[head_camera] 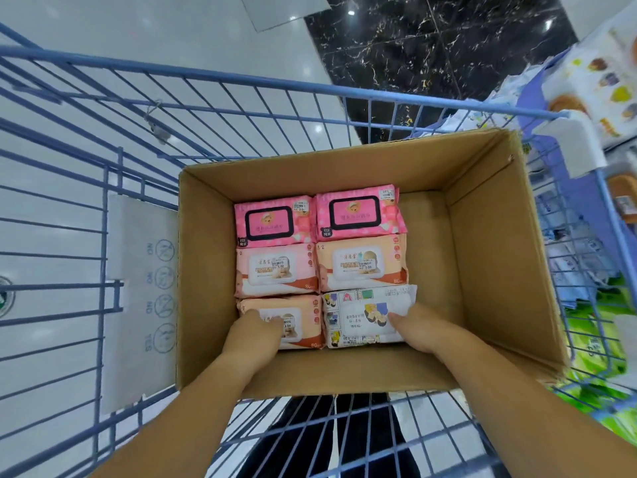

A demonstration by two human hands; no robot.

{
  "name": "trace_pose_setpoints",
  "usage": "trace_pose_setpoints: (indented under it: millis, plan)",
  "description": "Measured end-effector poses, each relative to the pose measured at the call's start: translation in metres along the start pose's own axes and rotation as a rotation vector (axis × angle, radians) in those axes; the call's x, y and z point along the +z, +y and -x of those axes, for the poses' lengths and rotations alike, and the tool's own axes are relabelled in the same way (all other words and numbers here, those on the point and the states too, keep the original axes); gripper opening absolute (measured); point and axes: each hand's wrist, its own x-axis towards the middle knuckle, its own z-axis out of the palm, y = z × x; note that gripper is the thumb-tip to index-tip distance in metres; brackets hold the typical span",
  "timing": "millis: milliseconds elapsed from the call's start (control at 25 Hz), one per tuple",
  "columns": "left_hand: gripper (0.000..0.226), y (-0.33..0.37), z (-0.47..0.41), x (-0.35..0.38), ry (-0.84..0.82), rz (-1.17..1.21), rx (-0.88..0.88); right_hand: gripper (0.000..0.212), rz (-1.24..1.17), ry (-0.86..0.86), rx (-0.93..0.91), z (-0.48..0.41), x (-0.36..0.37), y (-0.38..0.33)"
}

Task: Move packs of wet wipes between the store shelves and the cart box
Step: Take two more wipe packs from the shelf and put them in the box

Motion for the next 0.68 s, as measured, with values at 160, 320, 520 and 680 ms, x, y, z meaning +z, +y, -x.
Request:
trace_pose_setpoints:
  millis: [160, 320, 520, 680]
  plan:
    - [0.062, 0.009, 0.033, -0.007, -0.097, 0.103, 0.086, 0.045, -0.137, 0.012, -0.092, 0.037, -0.006, -0.001]
    - [0.069, 0.019, 0.087, -0.027, -0.096, 0.195, 0.124, 0.060, -0.341, 0.068, -0.165, 0.096, -0.018, -0.005]
    - [0.060, 0.043, 0.160, -0.045, -0.211, 0.244, 0.255, 0.065, -0.611, 0.145, -0.237, 0.175, -0.020, 0.007]
    - [0.067, 0.084, 0.212, -0.049, -0.278, 0.141, 0.412, 0.044, -0.726, 0.307, -0.239, 0.257, -0.030, 0.020]
